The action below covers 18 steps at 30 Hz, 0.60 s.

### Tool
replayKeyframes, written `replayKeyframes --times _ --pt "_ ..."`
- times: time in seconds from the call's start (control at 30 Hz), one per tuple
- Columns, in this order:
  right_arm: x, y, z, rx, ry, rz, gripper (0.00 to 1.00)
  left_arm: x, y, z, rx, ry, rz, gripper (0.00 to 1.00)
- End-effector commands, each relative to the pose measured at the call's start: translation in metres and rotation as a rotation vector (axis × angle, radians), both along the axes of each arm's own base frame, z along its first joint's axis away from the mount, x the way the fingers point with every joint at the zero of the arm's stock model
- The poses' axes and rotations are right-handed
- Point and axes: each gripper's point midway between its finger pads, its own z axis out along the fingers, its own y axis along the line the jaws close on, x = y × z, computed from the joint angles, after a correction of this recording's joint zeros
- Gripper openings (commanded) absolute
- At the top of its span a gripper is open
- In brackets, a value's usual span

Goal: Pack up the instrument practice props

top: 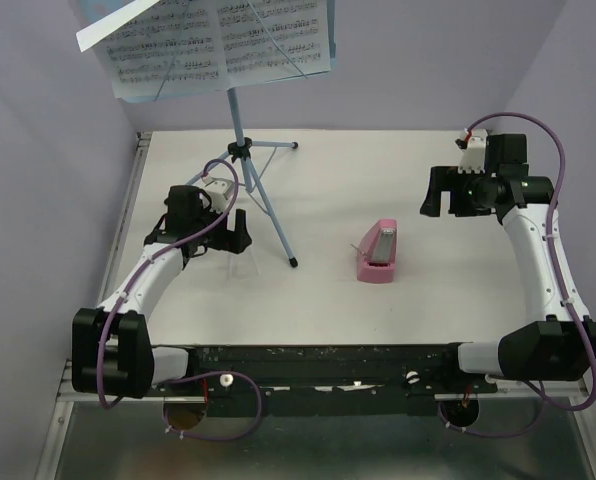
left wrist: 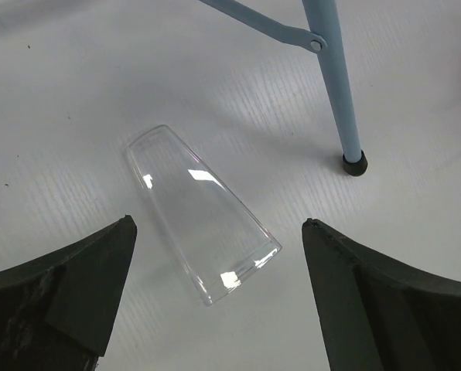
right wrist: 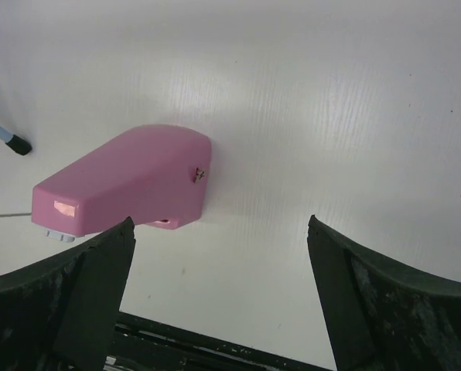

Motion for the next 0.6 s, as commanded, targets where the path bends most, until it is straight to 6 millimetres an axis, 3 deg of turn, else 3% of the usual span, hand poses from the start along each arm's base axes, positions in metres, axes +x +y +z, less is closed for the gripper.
replayKeyframes --times 0.0,0.13,0.3,0.57 --pt "0.003 0.013 0.013 0.045 -0.044 0.075 1.00 0.006 -0.007 0.006 -0.030 -0.017 -0.014 0.99" --pt "-0.009 0.038 0.018 0.125 -0.037 0.240 1.00 0.008 -0.006 0.009 -0.022 -0.031 -0.014 0.99" --pt "-0.015 0.061 0.007 0.074 -0.003 0.298 1.00 0.007 -0.003 0.006 -0.018 -0.026 0.003 0.99" --pt "-0.012 0.067 -0.024 -0.018 0.077 0.196 0.98 0.006 -0.002 0.009 -0.008 -0.041 0.011 0.99"
